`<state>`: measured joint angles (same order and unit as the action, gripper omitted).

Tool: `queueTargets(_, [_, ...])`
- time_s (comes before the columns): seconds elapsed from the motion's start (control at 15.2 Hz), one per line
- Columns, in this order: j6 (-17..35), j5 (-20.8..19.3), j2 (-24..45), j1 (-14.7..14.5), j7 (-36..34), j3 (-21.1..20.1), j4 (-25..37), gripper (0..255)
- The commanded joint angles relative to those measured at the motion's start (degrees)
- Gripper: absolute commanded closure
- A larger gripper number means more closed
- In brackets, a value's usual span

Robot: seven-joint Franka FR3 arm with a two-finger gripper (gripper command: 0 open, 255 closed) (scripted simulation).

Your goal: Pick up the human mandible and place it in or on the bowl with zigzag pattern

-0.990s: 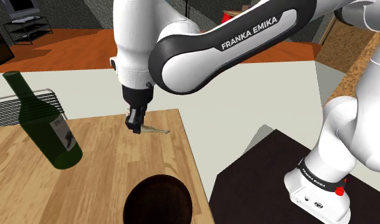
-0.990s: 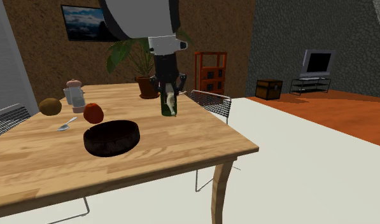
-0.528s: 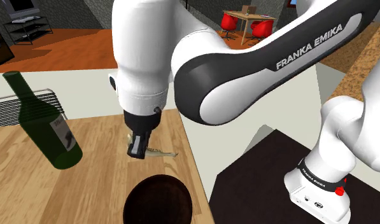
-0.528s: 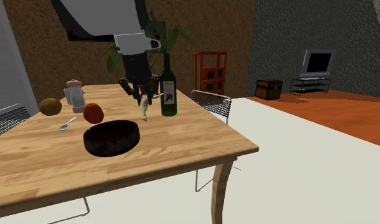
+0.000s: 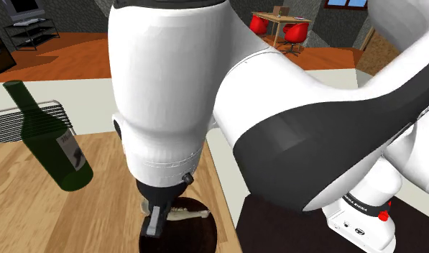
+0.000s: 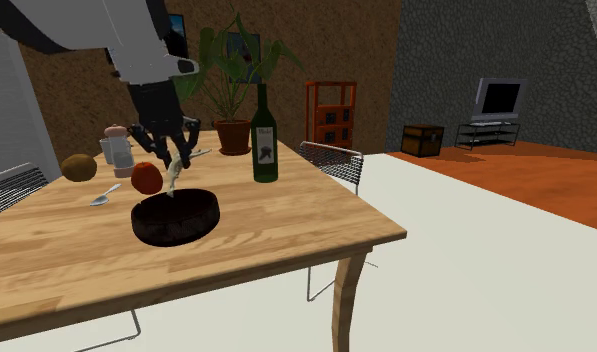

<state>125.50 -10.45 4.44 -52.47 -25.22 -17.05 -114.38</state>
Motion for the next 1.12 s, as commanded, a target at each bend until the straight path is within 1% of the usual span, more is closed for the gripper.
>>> queueTargets(0.0, [-0.63,-0.52,0.15,-1.53,-3.02,-1.22,0.35,255])
queueTargets(0.07, [-0.91,-0.76,0.3,-2.23,-4.35,-1.75,0.57,255])
queueTargets(0.92, [7.95,-4.12,4.83,-2.52,-7.49,-1.22,-4.3,255])
queueTargets(1.06, [8.58,-4.43,5.23,-2.56,-7.76,-1.15,-4.58,255])
